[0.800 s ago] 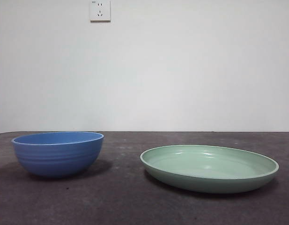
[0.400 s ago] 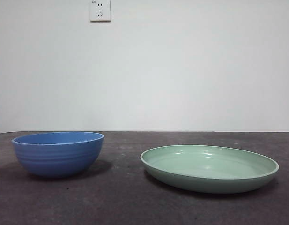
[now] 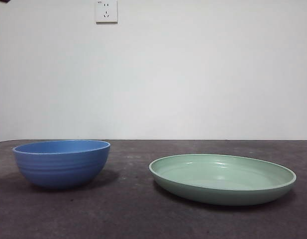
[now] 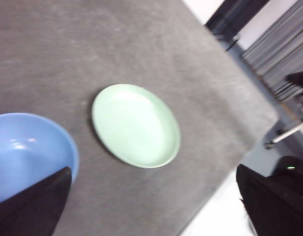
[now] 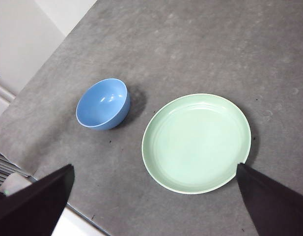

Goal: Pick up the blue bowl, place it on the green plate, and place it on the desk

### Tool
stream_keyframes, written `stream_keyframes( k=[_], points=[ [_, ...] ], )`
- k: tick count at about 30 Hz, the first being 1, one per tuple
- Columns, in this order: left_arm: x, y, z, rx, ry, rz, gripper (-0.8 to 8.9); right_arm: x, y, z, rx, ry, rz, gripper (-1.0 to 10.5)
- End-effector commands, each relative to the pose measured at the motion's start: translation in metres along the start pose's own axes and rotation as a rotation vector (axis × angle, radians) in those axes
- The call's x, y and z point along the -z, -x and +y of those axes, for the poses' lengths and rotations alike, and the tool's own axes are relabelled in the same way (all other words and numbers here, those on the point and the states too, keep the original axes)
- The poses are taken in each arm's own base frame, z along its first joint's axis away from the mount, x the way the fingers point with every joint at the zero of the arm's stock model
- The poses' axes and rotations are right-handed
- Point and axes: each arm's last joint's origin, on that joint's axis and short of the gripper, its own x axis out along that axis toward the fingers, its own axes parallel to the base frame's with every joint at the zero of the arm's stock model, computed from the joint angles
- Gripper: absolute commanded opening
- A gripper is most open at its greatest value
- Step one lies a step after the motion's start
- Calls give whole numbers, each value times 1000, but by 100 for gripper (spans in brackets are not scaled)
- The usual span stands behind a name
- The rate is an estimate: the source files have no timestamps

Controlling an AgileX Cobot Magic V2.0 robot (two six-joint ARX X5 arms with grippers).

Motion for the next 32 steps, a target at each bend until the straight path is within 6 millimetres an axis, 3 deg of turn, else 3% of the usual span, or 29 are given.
stream_keyframes(
  k=[1,9,17,21,27,32],
  points=[
    [-6,-1,2,-61,-73,1,626,-4,3,2,-2,23,-15,562],
    [-9,-27,27,-161,18,119,625,-4,3,2,-4,22,-16,560],
    [-8,-73,74,-382,123,304,625,-4,3,2,-3,22,-15,560],
    [-4,-99,98,-409,172,386,624,-4,3,2,-3,22,-15,560],
    [4,-131,128,-432,252,440,554,-4,3,2,-3,22,-15,560],
    [11,-146,144,-491,270,469,516,-4,3,2,-3,20,-15,560]
  ],
)
